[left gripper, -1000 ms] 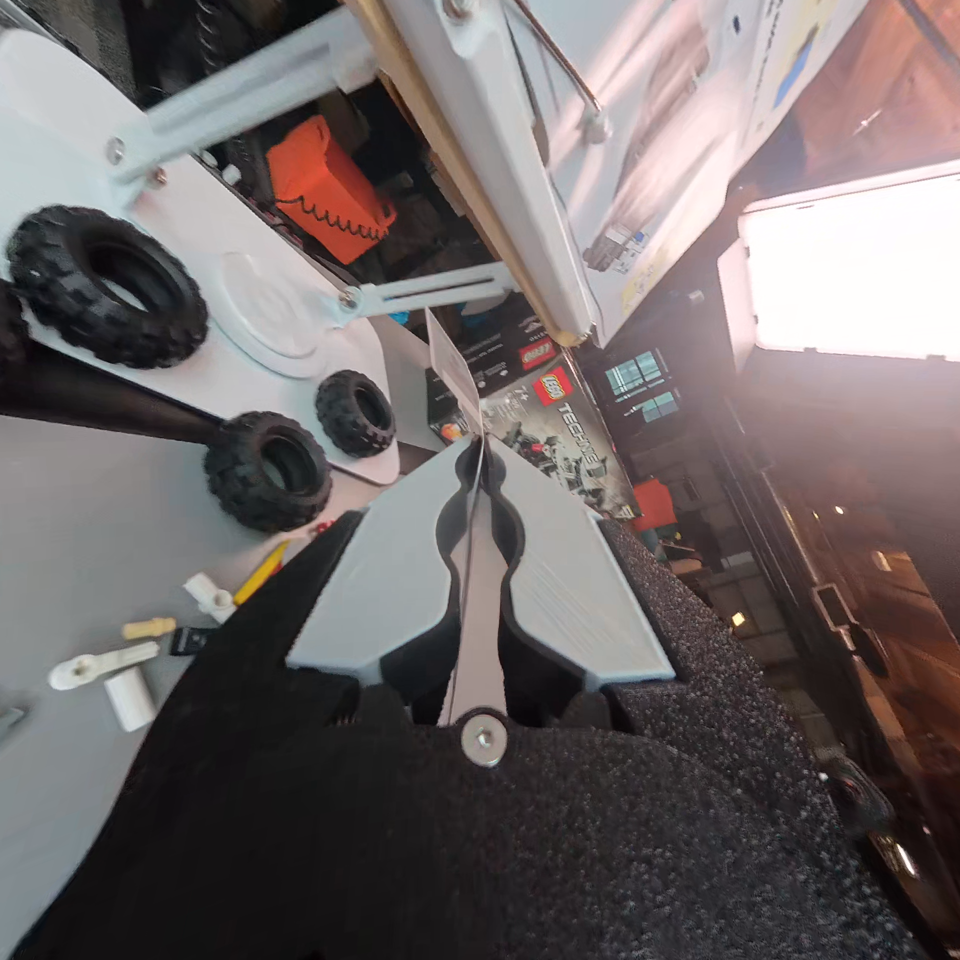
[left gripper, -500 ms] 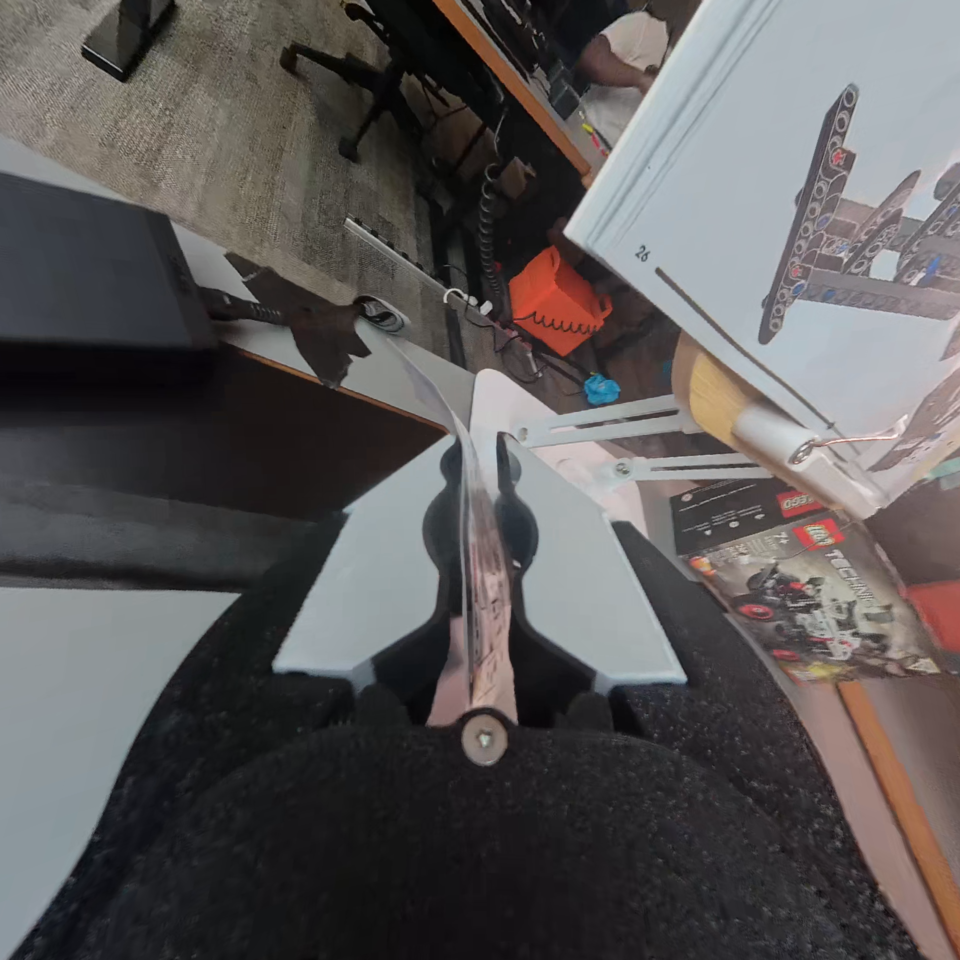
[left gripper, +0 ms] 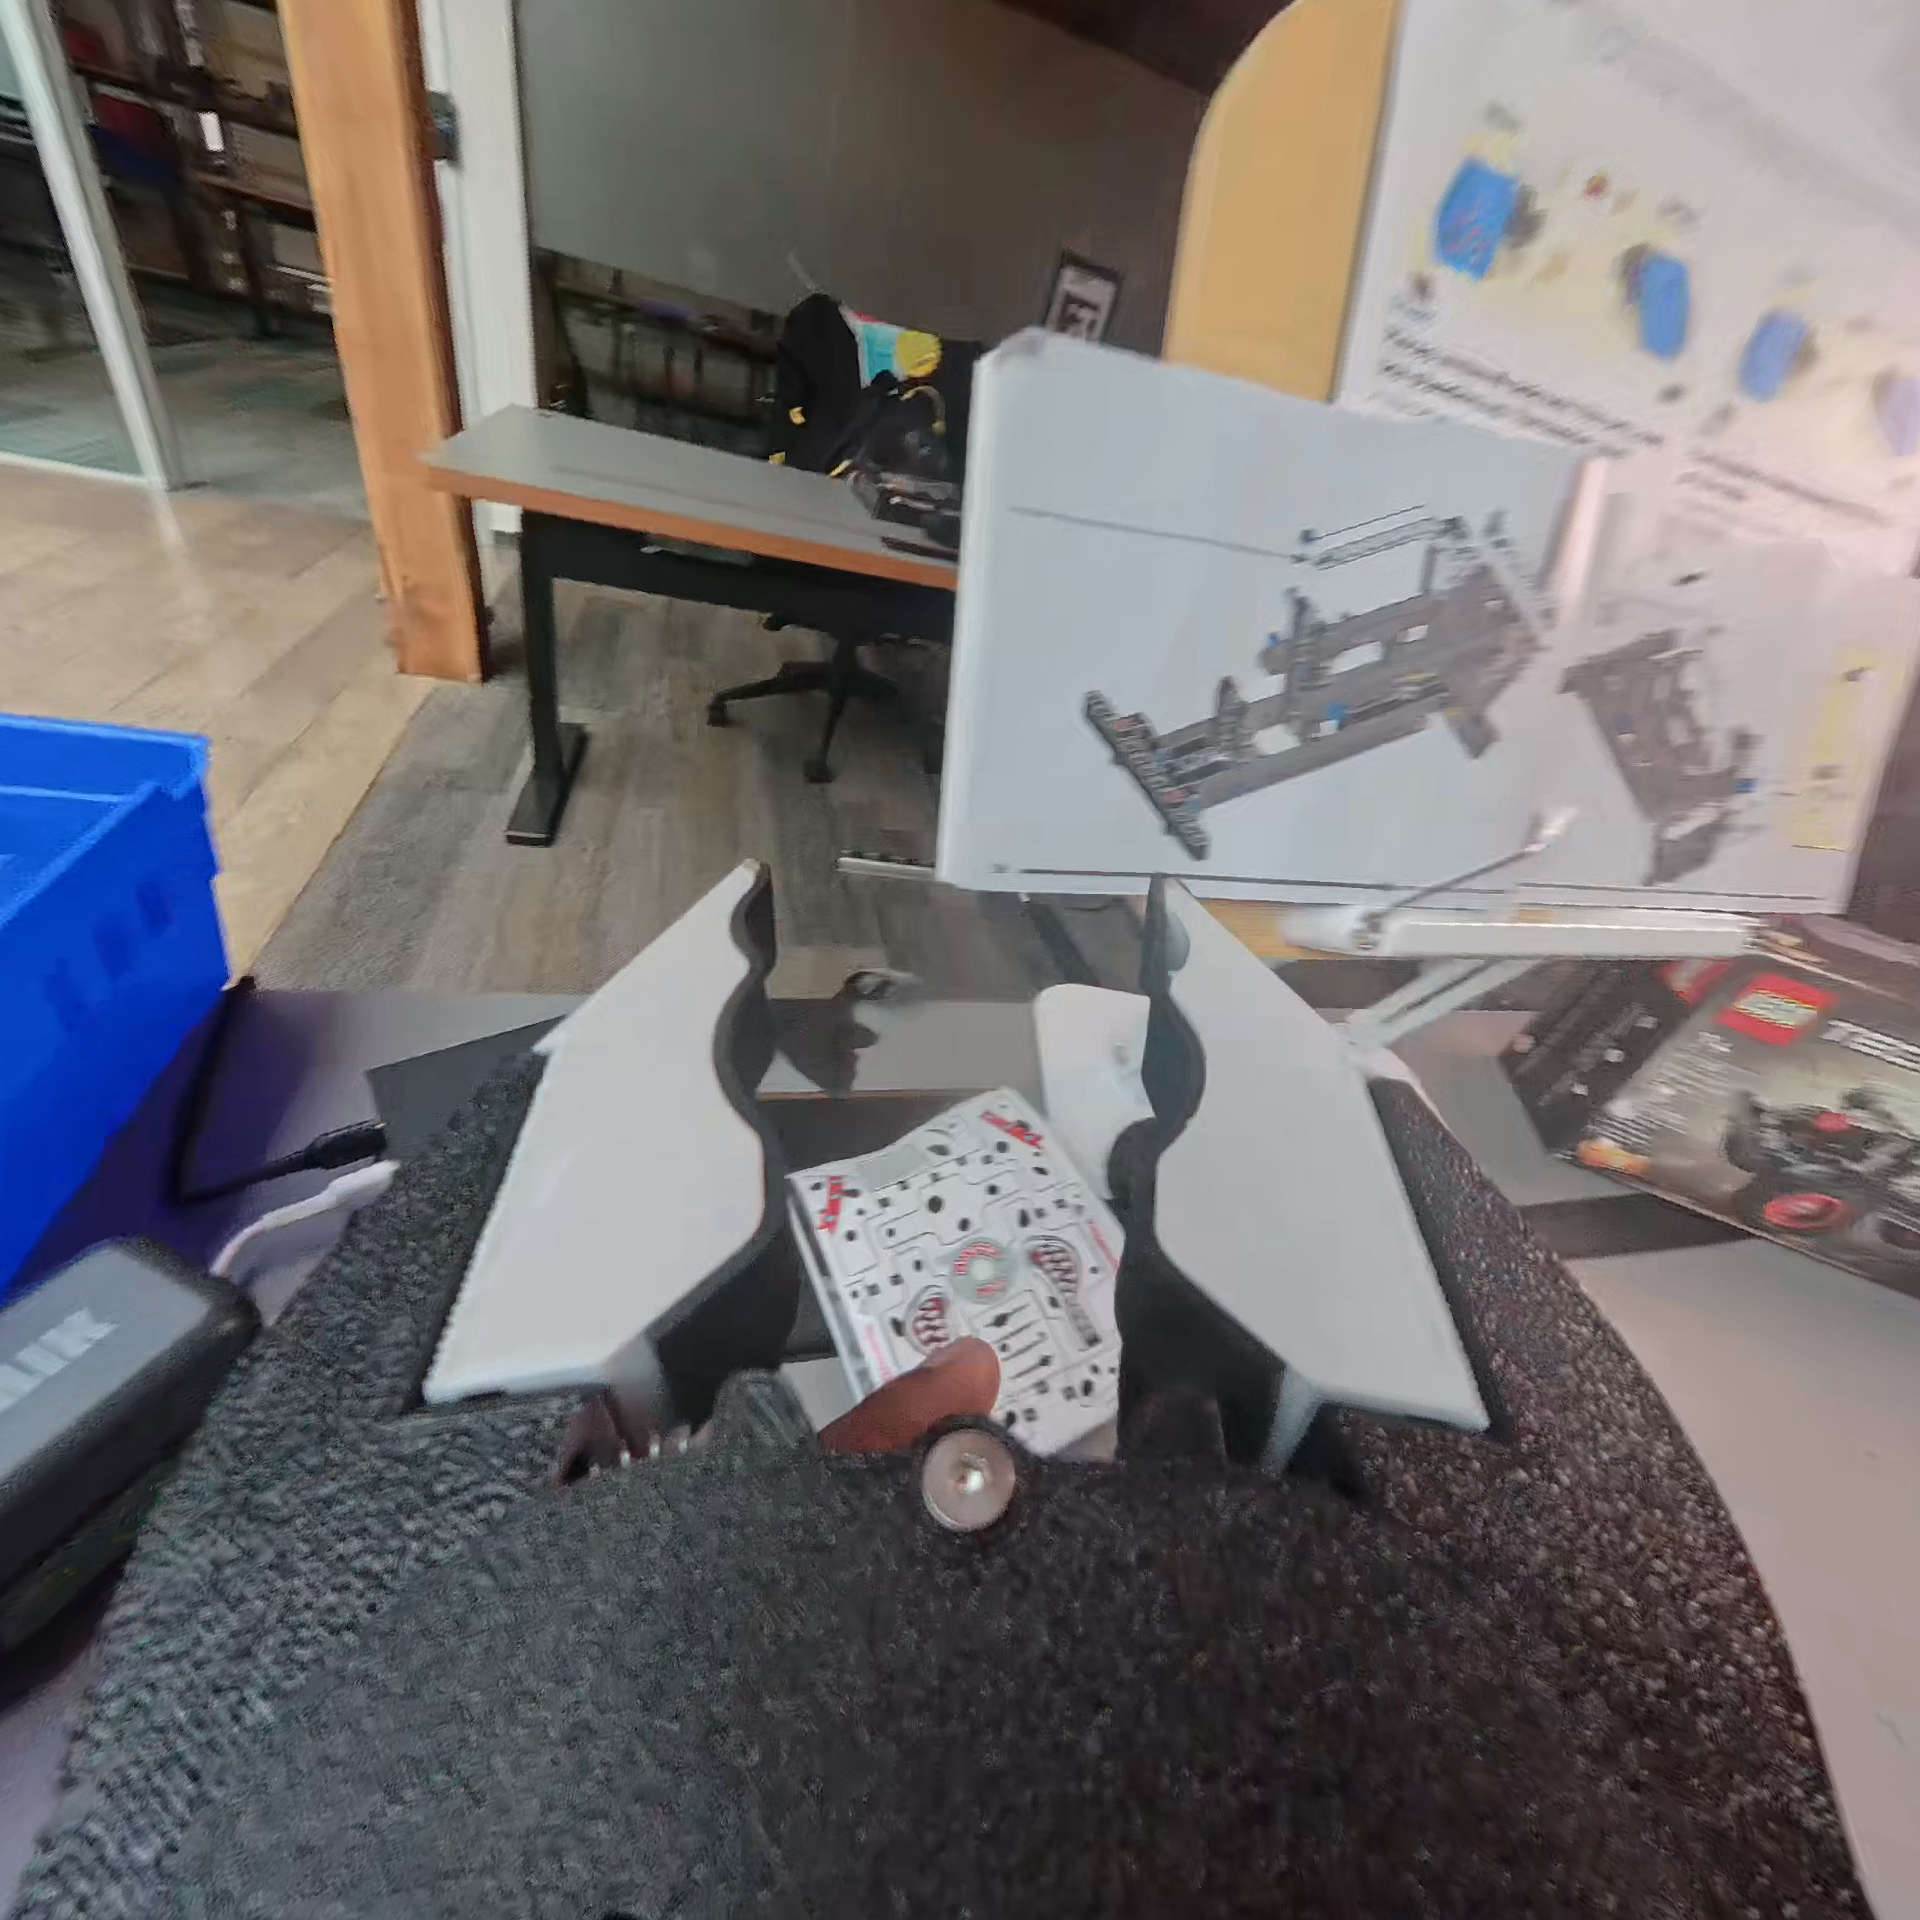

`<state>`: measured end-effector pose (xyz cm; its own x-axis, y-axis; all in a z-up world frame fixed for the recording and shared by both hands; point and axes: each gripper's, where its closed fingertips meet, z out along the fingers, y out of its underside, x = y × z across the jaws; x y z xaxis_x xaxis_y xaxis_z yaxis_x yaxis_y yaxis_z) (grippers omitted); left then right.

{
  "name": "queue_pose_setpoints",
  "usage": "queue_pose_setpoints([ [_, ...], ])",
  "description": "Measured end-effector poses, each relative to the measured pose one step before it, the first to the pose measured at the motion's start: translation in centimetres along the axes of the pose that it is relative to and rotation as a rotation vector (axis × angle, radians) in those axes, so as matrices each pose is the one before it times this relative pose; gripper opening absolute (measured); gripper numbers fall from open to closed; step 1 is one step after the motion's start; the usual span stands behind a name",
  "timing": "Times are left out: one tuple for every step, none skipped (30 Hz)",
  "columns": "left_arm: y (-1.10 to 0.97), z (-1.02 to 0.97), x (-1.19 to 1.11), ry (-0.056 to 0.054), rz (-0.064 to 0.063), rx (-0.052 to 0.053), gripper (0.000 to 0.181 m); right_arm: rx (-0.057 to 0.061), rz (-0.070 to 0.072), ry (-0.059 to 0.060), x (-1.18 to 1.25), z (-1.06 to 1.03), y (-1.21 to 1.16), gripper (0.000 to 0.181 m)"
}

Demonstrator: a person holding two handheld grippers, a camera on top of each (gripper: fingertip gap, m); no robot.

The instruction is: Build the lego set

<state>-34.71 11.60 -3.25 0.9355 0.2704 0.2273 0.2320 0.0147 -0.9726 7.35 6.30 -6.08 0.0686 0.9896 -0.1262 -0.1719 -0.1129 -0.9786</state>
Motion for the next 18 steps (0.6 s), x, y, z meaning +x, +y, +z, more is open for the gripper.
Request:
queue_pose_setpoints([
  [-0.554,-0.927,2.202,0.0843,-0.0059,0.0114,0.072,-0.0012,-0.0151,0.0006,-0.132,0.026,0.013,0.000],
  [-0.305,-0.944,2.518,0.0891,-0.0069,0.0035,0.072,0.0010,-0.0208,0.0003,-0.177,0.017,-0.037,0.000],
  [0.008,-0.929,2.756,0.0895,-0.0064,-0.0061,0.071,0.0028,-0.0273,0.0010,-0.222,0.015,-0.085,0.000],
  [0.434,-0.861,2.822,0.0841,-0.0132,-0.0206,0.070,0.0041,-0.0369,0.0019,-0.280,0.004,-0.131,0.000],
  [0.777,-0.772,2.870,0.0835,-0.0206,-0.0263,0.068,0.0038,-0.0516,0.0048,-0.334,-0.008,-0.150,0.000],
  [1.069,-0.687,2.937,0.0888,-0.0315,-0.0284,0.064,0.0020,-0.0712,0.0111,-0.336,-0.005,-0.147,0.000],
  [1.369,-0.536,2.748,0.0811,-0.0459,-0.0315,0.056,-0.0013,-0.0914,0.0188,-0.312,0.018,-0.128,0.000],
  [1.671,-0.353,2.402,0.0680,-0.0562,-0.0345,0.052,-0.0068,-0.1048,0.0292,-0.228,0.045,-0.059,0.000],
  [1.821,-0.199,2.152,0.0653,-0.0636,-0.0296,0.052,-0.0085,-0.1114,0.0385,-0.117,0.039,-0.038,0.000],
  [1.937,-0.076,1.825,0.0575,-0.0747,-0.0287,0.049,-0.0010,-0.1126,0.0326,-0.249,0.016,-0.112,0.000],
  [2.012,0.040,1.422,0.0468,-0.0797,-0.0306,0.047,0.0021,-0.1143,0.0222,-0.427,-0.008,-0.174,0.000],
  [1.897,0.128,1.216,0.0490,-0.0735,-0.0234,0.046,-0.0012,-0.1245,0.0259,-0.426,0.017,-0.196,0.000],
  [1.707,0.175,0.995,0.0464,-0.0686,-0.0167,0.045,0.0024,-0.1285,0.0146,-0.620,0.019,-0.329,0.000],
  [1.465,0.188,0.752,0.0396,-0.0601,-0.0110,0.045,0.0119,-0.1147,0.0022,-0.800,0.028,-0.581,0.000],
  [1.130,0.167,0.598,0.0388,-0.0470,-0.0009,0.044,0.0122,-0.0867,-0.0017,-0.798,0.051,-0.654,0.000],
  [0.867,0.150,0.391,0.0315,-0.0362,0.0041,0.042,0.0103,-0.0629,-0.0063,-0.790,0.089,-0.686,0.000],
  [0.710,0.113,0.135,0.0213,-0.0283,0.0013,0.042,0.0140,-0.0470,-0.0130,-0.829,0.085,-0.720,0.000],
  [0.566,0.083,-0.011,0.0170,-0.0177,-0.0045,0.041,0.0085,-0.0353,-0.0118,-0.751,0.115,-0.597,0.000],
])
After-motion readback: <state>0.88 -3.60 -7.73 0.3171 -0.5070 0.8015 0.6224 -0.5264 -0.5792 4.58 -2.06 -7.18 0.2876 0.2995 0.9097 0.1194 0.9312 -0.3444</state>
